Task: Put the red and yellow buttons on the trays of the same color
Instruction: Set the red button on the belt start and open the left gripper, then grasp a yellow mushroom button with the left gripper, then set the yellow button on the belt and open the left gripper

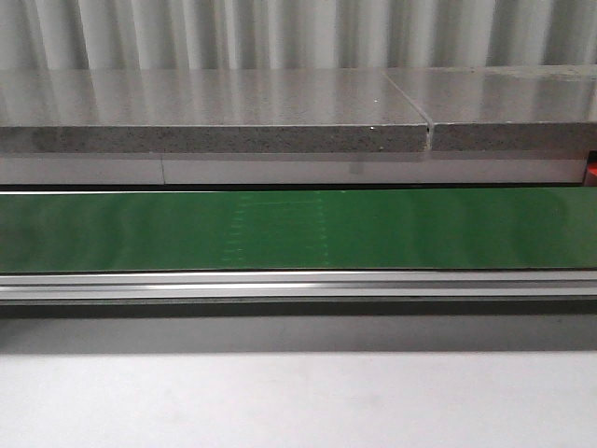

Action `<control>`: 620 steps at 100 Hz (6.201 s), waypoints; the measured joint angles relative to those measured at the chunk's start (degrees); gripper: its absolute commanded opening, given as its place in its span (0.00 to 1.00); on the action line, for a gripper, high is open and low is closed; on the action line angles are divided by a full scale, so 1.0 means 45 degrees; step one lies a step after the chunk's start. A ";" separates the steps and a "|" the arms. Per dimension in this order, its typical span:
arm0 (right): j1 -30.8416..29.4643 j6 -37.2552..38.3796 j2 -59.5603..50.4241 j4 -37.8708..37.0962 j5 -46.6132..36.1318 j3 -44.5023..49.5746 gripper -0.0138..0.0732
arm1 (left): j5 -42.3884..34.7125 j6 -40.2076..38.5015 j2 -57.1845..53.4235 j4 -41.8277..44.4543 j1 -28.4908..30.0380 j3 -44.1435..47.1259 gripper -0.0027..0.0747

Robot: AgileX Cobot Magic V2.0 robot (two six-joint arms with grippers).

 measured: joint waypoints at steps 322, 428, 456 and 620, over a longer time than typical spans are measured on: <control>0.0000 -0.0004 0.0000 0.0000 0.0020 0.0000 0.08 | 0.0880 0.0478 0.3053 -0.0070 0.3324 -0.4863 0.32; 0.0000 -0.0004 0.0000 0.0000 0.0020 0.0000 0.08 | -0.2277 0.1999 -0.1743 -0.1338 0.0399 0.2579 0.32; 0.0000 -0.0004 0.0000 0.0000 0.0020 0.0000 0.08 | -0.2352 0.1999 -0.1241 -0.1369 0.0318 0.2579 0.53; 0.0000 -0.0004 0.0000 0.0000 0.0020 0.0000 0.08 | -0.7110 0.3026 -1.1441 -0.0249 -0.4041 0.8810 0.01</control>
